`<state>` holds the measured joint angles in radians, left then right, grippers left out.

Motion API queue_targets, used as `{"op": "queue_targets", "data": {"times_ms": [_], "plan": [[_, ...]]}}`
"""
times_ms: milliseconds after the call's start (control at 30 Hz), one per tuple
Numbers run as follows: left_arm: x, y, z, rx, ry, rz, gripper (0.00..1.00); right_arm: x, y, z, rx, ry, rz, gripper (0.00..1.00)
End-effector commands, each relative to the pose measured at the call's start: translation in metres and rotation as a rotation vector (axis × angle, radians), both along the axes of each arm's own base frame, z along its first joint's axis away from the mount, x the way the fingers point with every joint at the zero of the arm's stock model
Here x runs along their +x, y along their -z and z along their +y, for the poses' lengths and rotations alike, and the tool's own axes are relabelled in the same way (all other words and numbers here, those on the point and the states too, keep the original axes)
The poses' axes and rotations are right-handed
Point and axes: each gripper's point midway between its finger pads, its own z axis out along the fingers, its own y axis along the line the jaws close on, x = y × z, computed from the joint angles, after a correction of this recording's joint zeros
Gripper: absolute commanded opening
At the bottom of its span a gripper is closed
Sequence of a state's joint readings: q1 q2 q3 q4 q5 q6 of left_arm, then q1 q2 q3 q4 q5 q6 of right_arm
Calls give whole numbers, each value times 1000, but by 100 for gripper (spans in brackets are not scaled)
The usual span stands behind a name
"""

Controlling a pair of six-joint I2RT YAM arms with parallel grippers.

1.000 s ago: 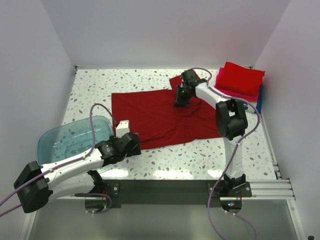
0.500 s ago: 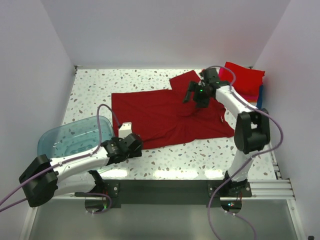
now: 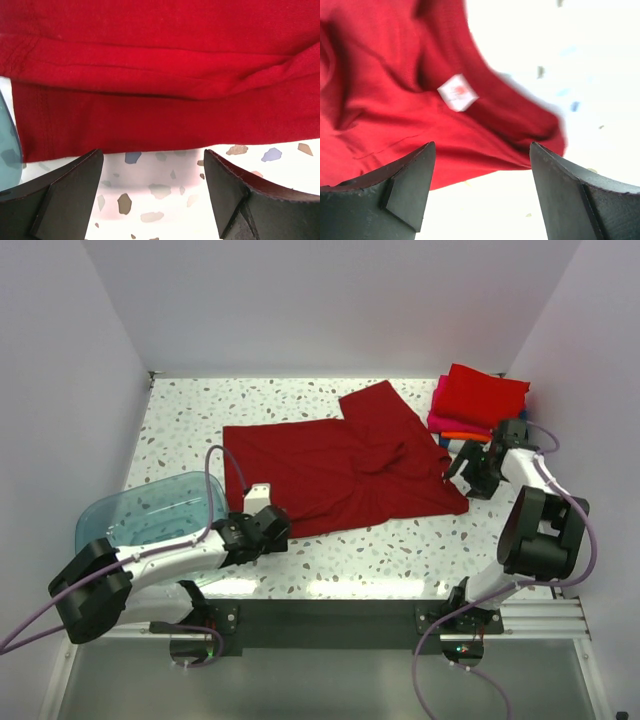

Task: Fold and stack the t-shirts
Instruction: Fold the tshirt

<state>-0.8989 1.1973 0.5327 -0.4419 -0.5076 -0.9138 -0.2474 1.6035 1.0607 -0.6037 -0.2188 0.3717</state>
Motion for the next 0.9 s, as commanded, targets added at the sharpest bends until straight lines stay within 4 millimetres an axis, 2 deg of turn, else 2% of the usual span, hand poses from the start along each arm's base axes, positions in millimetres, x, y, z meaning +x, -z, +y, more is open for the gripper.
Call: {"op": "queue_targets", "data": {"times_ms": [0,233,367,600,733,867], "plan": [[24,-21,-13,-30,5,-99,87,-7,4,-17,-23,5,6,79],[32,-17,-12,-57,11,-107,88,-24,15,-34,-42,75,50,78],[35,-16,-13,-85,13,-116,88,-30,21,-33,-34,80,54,78],[25,7,-5,-101,-5,-74,88,-32,29,-40,-36,108,73,76],[22,11,-2,-107,-18,-69,88,-33,36,-42,-33,121,85,68],[18,13,1,-109,-24,-63,88,-40,51,-41,-24,133,114,52]]}}
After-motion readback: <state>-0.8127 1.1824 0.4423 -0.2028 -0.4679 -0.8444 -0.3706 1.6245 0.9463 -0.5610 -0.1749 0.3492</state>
